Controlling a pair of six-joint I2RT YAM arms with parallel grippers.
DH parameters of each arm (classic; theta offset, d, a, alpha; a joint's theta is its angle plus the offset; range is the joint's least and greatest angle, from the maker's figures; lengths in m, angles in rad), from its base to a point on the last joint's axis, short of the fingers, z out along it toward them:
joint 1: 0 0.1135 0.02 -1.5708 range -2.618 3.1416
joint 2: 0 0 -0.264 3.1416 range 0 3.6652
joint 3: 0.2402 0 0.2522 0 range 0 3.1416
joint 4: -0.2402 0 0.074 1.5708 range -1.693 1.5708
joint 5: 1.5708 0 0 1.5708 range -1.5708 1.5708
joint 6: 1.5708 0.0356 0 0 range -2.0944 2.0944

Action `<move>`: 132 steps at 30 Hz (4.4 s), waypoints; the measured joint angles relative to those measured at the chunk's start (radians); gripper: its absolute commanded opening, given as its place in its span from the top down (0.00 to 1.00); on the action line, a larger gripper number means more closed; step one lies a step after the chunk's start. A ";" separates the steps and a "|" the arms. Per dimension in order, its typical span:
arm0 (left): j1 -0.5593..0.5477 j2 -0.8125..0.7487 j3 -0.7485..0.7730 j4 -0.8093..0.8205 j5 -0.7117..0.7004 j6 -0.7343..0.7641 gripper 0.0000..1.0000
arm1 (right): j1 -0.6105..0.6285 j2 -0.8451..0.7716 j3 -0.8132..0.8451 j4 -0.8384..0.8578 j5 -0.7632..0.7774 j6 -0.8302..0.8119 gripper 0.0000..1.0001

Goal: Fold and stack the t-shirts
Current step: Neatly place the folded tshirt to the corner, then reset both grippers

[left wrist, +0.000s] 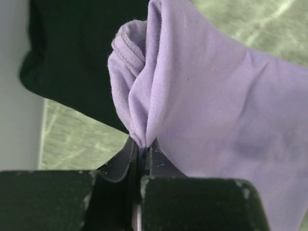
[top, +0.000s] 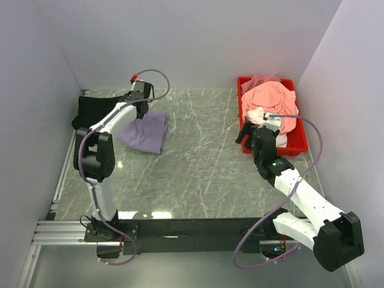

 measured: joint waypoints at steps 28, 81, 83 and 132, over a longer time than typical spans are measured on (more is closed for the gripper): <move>0.163 0.071 0.254 0.014 0.033 0.165 0.99 | -0.005 -0.006 0.005 -0.006 -0.009 -0.011 0.10; 0.520 0.278 0.299 0.225 0.143 0.045 0.73 | -0.006 0.064 0.040 -0.049 -0.011 -0.016 0.09; 0.520 0.294 0.301 0.233 0.143 0.051 0.56 | -0.006 0.064 0.040 -0.050 -0.011 -0.018 0.09; 0.014 -0.974 -0.858 0.389 0.180 -0.554 0.01 | -0.006 0.108 0.077 -0.057 -0.169 0.015 0.04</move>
